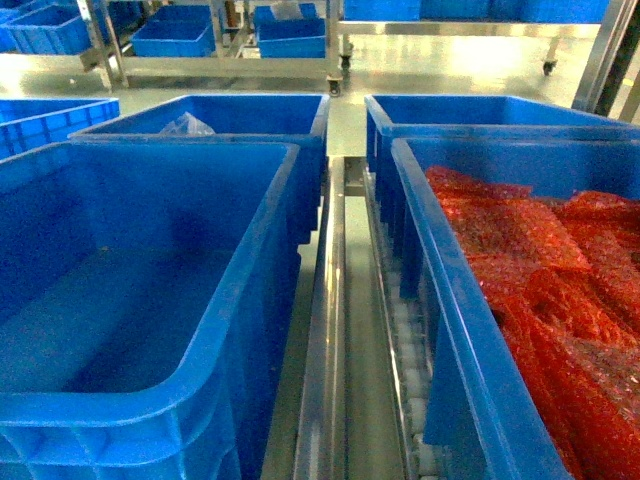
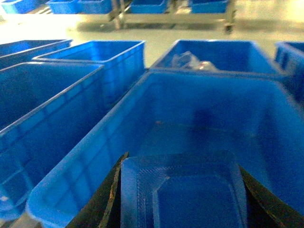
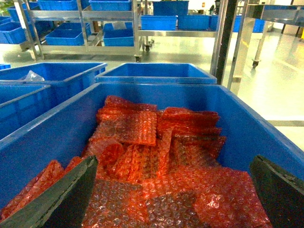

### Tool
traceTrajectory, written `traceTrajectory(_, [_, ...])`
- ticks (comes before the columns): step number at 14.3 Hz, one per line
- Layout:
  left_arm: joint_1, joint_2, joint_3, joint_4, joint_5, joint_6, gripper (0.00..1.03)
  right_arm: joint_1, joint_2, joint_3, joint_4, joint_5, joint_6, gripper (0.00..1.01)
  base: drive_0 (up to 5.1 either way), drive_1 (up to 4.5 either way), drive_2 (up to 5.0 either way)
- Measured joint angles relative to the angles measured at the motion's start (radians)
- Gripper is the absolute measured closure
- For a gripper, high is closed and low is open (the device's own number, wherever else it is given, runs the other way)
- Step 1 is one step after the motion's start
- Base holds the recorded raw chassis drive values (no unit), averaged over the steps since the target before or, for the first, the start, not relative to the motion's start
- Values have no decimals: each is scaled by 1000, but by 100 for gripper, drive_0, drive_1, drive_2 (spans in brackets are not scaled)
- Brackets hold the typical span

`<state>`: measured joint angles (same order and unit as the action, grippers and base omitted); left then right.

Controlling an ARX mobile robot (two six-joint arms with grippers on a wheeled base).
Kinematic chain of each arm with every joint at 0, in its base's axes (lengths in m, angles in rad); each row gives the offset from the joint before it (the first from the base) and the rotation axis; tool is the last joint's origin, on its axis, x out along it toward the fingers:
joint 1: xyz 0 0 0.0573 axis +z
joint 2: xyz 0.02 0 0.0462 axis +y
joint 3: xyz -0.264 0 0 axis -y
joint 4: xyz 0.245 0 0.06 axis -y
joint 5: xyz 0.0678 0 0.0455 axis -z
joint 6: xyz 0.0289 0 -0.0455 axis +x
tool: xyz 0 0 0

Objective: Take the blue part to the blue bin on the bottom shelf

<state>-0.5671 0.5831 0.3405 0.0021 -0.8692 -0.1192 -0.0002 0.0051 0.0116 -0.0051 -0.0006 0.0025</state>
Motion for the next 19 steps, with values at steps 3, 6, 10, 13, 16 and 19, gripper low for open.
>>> traceTrajectory(3, [135, 266, 44, 321, 80, 47, 59, 0, 0, 0, 0, 0, 0, 3, 0, 0, 0])
traceTrajectory(6, [208, 612, 152, 502, 253, 101, 42, 0, 0, 0, 0, 0, 0, 3, 0, 0, 0])
traceTrajectory(10, [208, 602, 151, 510, 253, 101, 4, 0, 0, 0, 0, 0, 0, 3, 0, 0, 0])
traceTrajectory(13, [299, 535, 6, 769, 555, 108, 31, 0, 0, 0, 0, 0, 0, 3, 0, 0, 0])
traceTrajectory(16, [363, 434, -98, 761, 661, 108, 61, 0, 0, 0, 0, 0, 0, 3, 0, 0, 0])
traceTrajectory(19, [418, 318, -177, 727, 716, 108, 95, 0, 0, 0, 0, 0, 0, 3, 0, 0, 0])
